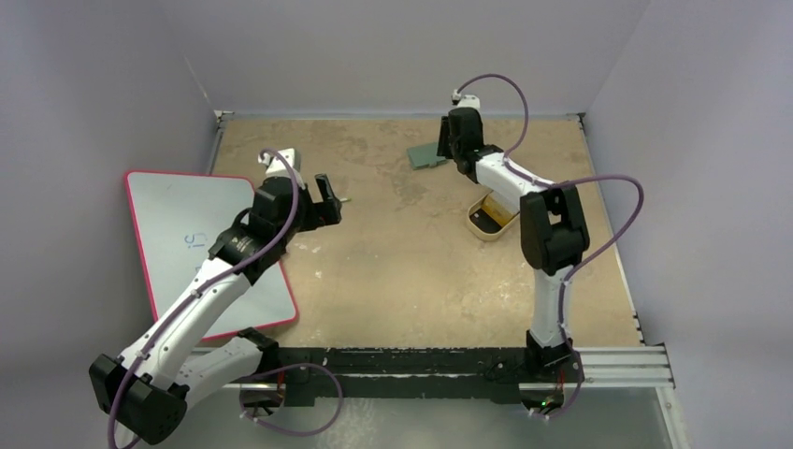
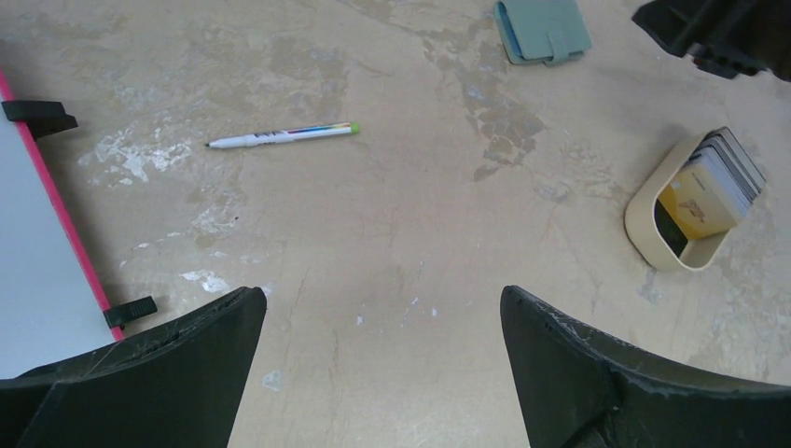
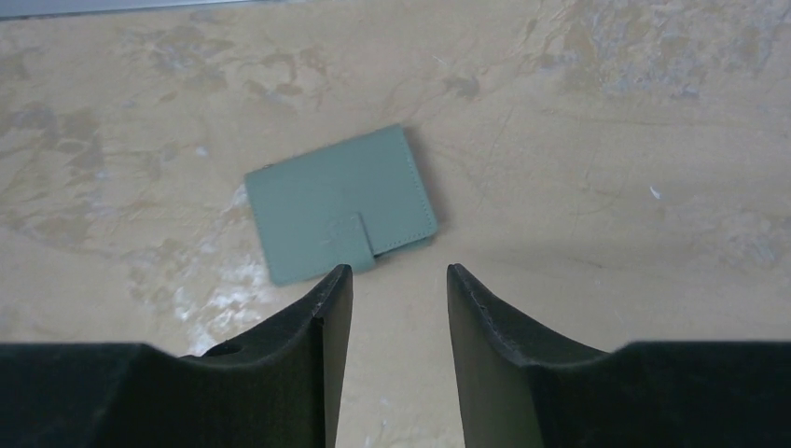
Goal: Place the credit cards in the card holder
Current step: Pick up the card holder from the center of the board.
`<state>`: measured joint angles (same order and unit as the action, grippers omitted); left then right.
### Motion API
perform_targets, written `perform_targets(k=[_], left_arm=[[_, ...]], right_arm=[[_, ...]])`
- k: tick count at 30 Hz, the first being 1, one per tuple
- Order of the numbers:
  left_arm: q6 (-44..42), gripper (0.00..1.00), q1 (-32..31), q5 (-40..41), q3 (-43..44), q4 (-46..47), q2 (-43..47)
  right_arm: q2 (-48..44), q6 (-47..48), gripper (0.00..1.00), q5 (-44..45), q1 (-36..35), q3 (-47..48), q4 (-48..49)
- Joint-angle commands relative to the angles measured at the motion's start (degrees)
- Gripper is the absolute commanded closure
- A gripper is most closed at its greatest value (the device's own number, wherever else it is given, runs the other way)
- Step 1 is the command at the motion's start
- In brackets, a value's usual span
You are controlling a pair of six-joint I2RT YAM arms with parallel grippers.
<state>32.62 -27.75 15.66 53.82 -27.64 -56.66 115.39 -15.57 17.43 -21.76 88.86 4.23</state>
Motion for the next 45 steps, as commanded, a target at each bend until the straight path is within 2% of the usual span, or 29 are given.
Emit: perform_targets(k=[1,6,9,14,20,24,30,37,45], left_arm=[[-4.25,0.03,0.41,-4.42,-2.2,4.05,3.83],[-5.16,0.04,0.41,-3.46,-2.68,2.98,4.46],[-5.62,0.05,0.41,-3.95,-2.92,2.85,4.66],[-5.73,0.06,0.41,-4.04,-3.08,3.03,5.36],[-5.72,0.06,0.41,-4.04,-3.12,3.12,5.46],[-5.98,0.06,0.5,-3.94,-3.21,3.12,5.56],[-6.08,0.06,0.5,-3.66,-3.27,2.9,5.58],[-6.08,0.06,0.5,-3.56,-3.43,2.94,5.89],[-6.17,0.06,0.5,-2.7,-3.58,2.68,6.44]], right_arm=[[4.12,0.75,0.56,-7.62,1.96,5.79,4.59],[12.85,3.85,0.54,-10.77,2.25,15.28,0.76],[14.55,6.27,0.5,-10.43,2.27,15.96,1.89],[13.27,21.15,0.4,-9.44,1.72,10.75,10.35],[7.87,37.95,0.4,-19.36,0.88,0.18,21.68],[7.62,44.4,0.38,-17.27,-2.12,-3.36,28.03],[11.59,48.8,0.27,-9.76,-5.26,-0.53,28.57],[12.56,47.94,0.26,-9.7,-5.99,-1.04,30.12],[15.59,47.0,0.28,-5.5,-6.17,-1.27,30.1]])
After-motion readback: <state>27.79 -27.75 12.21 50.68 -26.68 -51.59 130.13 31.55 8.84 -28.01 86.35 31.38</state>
